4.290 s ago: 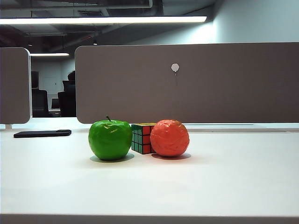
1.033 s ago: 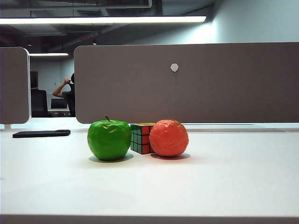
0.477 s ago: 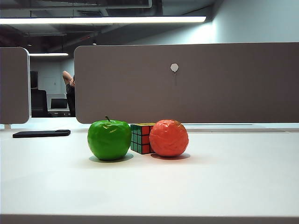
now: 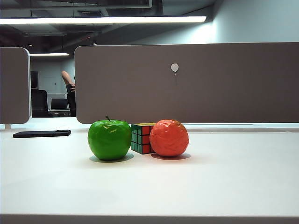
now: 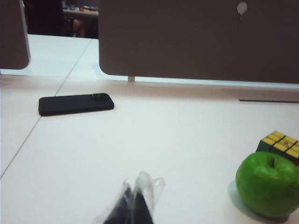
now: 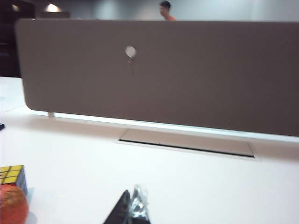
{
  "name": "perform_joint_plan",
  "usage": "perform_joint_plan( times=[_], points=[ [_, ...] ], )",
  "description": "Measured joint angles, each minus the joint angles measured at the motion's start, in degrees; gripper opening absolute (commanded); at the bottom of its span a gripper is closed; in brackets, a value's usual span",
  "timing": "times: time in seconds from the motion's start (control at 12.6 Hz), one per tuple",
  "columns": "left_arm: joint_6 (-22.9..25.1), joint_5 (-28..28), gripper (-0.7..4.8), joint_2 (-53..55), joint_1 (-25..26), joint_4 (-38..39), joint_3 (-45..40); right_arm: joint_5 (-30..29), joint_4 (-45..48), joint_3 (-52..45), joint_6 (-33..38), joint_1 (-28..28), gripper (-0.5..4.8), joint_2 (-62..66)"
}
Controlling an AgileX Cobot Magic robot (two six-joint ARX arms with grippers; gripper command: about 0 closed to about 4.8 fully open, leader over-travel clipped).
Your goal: Move all the fruits on the tabletop near the face of the Rubik's cube that has the color most similar to each fruit.
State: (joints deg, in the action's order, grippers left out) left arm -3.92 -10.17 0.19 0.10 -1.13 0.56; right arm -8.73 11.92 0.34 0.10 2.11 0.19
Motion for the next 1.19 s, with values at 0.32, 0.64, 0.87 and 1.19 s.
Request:
perform_joint_plan(
  times=[0.32, 0.64, 0.87, 1.19],
  points=[
    [2.47, 12.96, -0.05, -0.02, -8.92, 2.08, 0.0, 1.05, -0.46, 0.0, 0.0, 0.02, -0.06, 0.0],
    [5.11, 22.47, -0.05, 0.0, -15.21, 1.31, 0.0, 1.2, -0.46, 0.0, 0.0, 0.02, -0.06, 0.0],
    [6.05, 22.27, -0.05, -0.02, -16.92, -1.31, 0.0, 1.18, -0.44, 0.0, 0.0, 0.02, -0.06, 0.0],
    [9.35, 15.74, -0.05, -0.02, -16.98, -4.24, 0.0, -3.1, 2.21, 0.0, 0.0, 0.0, -0.05, 0.0]
  ],
)
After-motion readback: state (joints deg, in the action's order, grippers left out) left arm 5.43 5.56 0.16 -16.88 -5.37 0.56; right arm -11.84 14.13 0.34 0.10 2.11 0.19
